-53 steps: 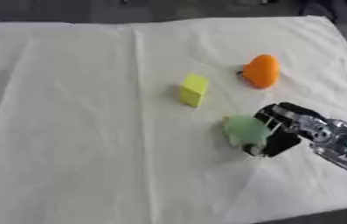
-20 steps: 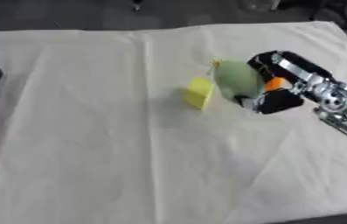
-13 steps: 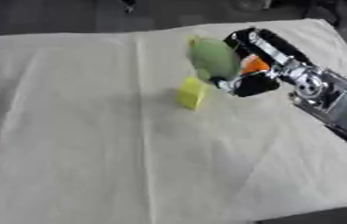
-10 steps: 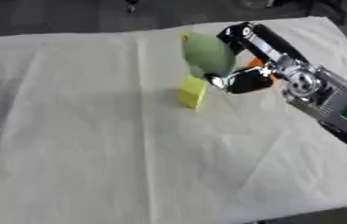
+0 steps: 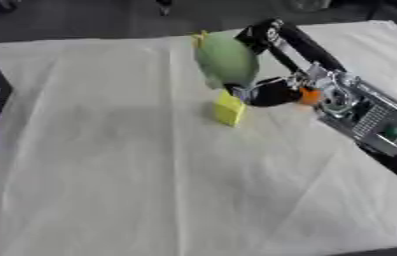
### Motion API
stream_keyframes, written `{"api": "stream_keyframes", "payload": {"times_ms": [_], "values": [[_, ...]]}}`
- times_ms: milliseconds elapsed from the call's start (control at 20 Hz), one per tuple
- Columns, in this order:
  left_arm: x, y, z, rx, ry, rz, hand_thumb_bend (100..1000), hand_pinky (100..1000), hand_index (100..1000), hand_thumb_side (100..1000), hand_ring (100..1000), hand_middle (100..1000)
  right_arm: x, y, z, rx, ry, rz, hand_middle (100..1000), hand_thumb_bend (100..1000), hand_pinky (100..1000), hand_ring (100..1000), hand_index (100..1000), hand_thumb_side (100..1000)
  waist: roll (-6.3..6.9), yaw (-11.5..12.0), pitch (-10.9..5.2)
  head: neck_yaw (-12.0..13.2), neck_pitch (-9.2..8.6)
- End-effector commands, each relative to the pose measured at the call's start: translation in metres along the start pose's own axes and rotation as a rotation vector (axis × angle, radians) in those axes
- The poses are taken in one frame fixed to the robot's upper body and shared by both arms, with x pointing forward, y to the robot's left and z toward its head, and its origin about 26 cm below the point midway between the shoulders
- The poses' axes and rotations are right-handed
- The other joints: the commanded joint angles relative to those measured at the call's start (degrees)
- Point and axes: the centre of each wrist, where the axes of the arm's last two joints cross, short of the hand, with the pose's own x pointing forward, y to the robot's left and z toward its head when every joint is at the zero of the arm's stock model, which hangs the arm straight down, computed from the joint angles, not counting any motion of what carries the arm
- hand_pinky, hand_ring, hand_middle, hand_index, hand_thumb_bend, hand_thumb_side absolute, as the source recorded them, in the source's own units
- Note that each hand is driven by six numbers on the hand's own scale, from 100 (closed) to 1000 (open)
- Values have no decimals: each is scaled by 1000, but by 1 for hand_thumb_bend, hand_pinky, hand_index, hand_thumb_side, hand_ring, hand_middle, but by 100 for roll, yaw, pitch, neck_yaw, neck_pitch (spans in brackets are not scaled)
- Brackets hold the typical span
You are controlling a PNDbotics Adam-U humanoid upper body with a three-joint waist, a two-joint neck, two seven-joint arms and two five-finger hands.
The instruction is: Pick up the objects with one hand, pass them to the other hand, and then place them into the box on the other side of the table.
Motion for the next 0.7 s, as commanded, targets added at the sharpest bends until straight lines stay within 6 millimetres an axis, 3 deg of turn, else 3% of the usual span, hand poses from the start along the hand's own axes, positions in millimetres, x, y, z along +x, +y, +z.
{"api": "stream_keyframes", "payload": {"times_ms": [50,200,400,700], "values": [[9,4,-2,-11,1,-34,100,773,823,620,693,735,3,-7,-2,-9,-26,38,363,217,710,575,394,100,78,11,-54,33,-69],[25,-6,-6,-63,-23,-40,100,769,832,635,687,723,9,-8,-7,-31,-54,45,358,212,708,563,394,100,115,68,2,98,-115],[54,-29,-18,-138,-40,-60,111,774,838,655,699,734,12,-5,-8,-41,-59,82,359,210,712,564,395,100,107,177,12,-5,-62],[62,-46,-24,-214,-18,-81,307,800,828,752,737,749,14,-4,-9,-65,-98,153,366,208,730,566,400,100,112,208,18,-125,-21]]}}
